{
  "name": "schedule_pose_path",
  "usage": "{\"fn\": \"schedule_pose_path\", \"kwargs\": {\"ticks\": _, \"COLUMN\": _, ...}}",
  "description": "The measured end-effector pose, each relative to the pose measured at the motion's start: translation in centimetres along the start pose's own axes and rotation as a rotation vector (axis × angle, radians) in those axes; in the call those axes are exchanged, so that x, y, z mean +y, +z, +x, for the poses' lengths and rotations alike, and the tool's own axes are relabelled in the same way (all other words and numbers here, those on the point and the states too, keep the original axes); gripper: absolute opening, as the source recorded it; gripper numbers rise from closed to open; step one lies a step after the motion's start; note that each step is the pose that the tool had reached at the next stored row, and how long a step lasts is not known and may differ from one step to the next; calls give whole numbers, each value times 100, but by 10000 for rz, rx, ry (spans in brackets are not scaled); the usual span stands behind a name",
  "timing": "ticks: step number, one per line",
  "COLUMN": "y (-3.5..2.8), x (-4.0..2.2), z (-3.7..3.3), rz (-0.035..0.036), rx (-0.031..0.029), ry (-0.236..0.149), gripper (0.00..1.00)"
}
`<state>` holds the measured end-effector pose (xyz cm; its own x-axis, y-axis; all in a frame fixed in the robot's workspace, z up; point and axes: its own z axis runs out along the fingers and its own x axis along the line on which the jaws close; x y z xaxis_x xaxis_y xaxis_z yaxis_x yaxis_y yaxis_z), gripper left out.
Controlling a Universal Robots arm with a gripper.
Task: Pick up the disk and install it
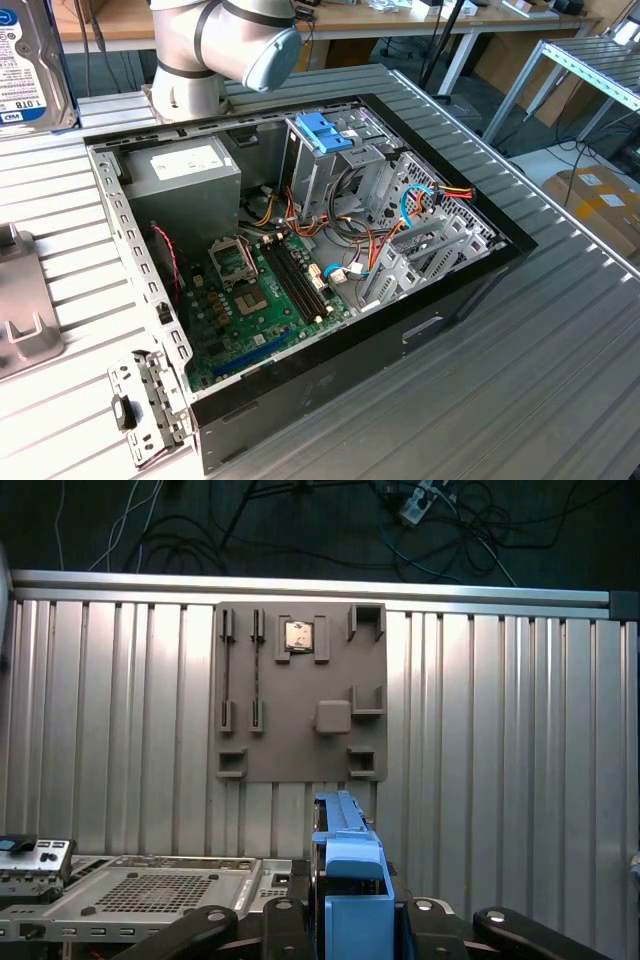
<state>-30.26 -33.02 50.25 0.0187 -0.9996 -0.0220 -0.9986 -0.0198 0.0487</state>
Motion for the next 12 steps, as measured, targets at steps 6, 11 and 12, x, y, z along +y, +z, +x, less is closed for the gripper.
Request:
{"fn": "schedule_pose_path", "kwargs": {"ticks": 6, "y": -1, "x": 0, "z": 26, "rz": 0, "rx": 0, "ry": -1, "gripper": 37}}
{"fn": "schedule_pose_path", "kwargs": {"ticks": 11, "y": -1, "x": 0, "z": 43, "rz": -1, "rx": 0, "ry": -1, "gripper": 37}}
{"fn": "schedule_pose_path", "kwargs": {"ticks": 12, "y": -1, "x": 0, "z": 45, "rz": -1, "rx": 0, "ry": -1, "gripper": 37}}
